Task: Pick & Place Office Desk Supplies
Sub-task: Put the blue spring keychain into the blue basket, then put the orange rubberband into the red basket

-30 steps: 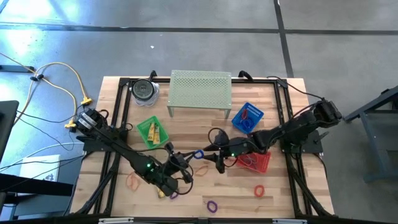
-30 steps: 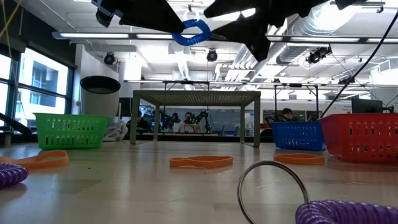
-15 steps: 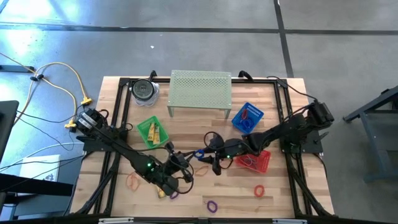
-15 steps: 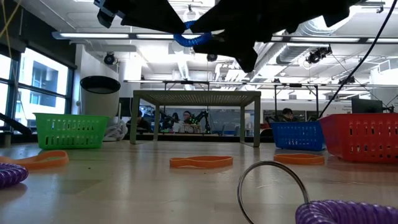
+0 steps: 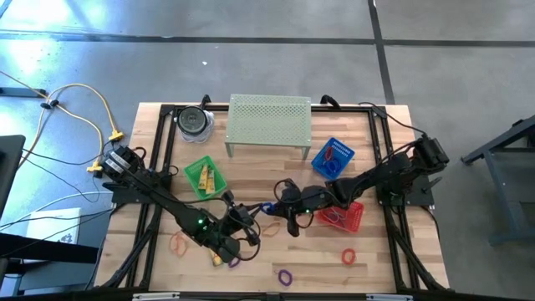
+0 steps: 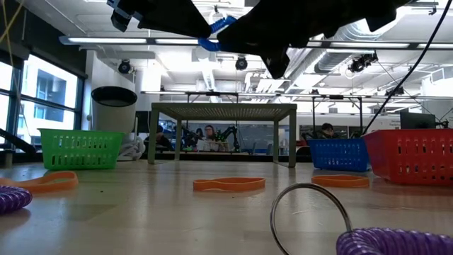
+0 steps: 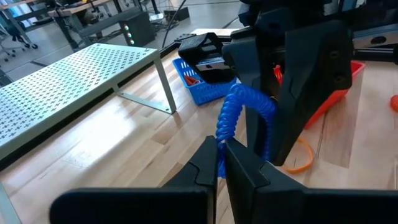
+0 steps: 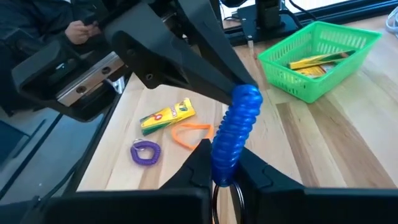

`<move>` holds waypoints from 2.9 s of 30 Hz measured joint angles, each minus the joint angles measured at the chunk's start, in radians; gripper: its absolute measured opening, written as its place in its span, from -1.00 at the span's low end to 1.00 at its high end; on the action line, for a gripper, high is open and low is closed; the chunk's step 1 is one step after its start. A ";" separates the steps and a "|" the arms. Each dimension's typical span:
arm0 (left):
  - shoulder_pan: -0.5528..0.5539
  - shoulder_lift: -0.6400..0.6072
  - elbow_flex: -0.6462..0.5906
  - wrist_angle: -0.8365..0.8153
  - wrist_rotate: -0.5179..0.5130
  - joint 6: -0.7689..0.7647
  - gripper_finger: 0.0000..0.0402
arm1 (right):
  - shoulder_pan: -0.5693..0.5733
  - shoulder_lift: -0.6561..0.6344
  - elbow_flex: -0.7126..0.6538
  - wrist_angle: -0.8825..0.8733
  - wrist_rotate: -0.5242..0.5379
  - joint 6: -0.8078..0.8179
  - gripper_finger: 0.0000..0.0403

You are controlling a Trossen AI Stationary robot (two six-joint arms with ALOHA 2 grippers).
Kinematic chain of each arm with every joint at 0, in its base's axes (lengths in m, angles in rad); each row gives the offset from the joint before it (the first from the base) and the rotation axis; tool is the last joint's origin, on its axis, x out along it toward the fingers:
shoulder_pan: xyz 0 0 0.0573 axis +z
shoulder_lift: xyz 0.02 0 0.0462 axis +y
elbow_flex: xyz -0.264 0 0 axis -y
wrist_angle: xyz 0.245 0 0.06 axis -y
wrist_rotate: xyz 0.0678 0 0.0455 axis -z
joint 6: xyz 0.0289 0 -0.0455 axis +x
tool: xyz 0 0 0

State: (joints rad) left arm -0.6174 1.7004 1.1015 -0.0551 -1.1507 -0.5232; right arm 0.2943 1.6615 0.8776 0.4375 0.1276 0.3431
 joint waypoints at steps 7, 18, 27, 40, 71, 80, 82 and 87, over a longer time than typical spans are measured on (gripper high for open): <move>0.000 0.000 0.000 0.000 0.000 0.000 -0.91 | 0.000 0.000 0.000 -0.007 0.000 -0.007 -0.93; 0.005 -0.001 0.000 0.000 0.093 0.003 -0.15 | 0.000 0.000 0.000 -0.038 0.003 -0.012 -0.93; -0.002 -0.001 0.000 0.009 0.105 0.000 0.21 | 0.014 -0.010 -0.001 -0.226 0.037 -0.002 -0.93; -0.023 -0.001 0.000 0.008 0.121 0.000 0.22 | 0.059 -0.307 0.000 -0.802 0.421 0.099 -0.93; -0.020 -0.001 0.000 0.007 0.188 -0.077 0.22 | -0.476 -0.633 -0.385 -0.928 0.232 0.265 -0.81; -0.020 -0.001 0.000 0.007 0.225 -0.080 0.22 | -0.487 -0.608 -0.385 -0.911 0.238 0.259 -0.24; -0.020 -0.001 0.000 0.007 0.225 -0.080 0.22 | -0.486 -0.613 -0.385 -0.889 0.238 0.254 -0.11; -0.019 -0.001 0.000 0.006 0.225 -0.080 0.22 | -0.480 -0.655 -0.362 -0.859 0.239 0.211 0.08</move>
State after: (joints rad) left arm -0.6369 1.6997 1.1011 -0.0486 -0.9253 -0.6029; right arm -0.1860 1.0068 0.5153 -0.4218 0.3669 0.5538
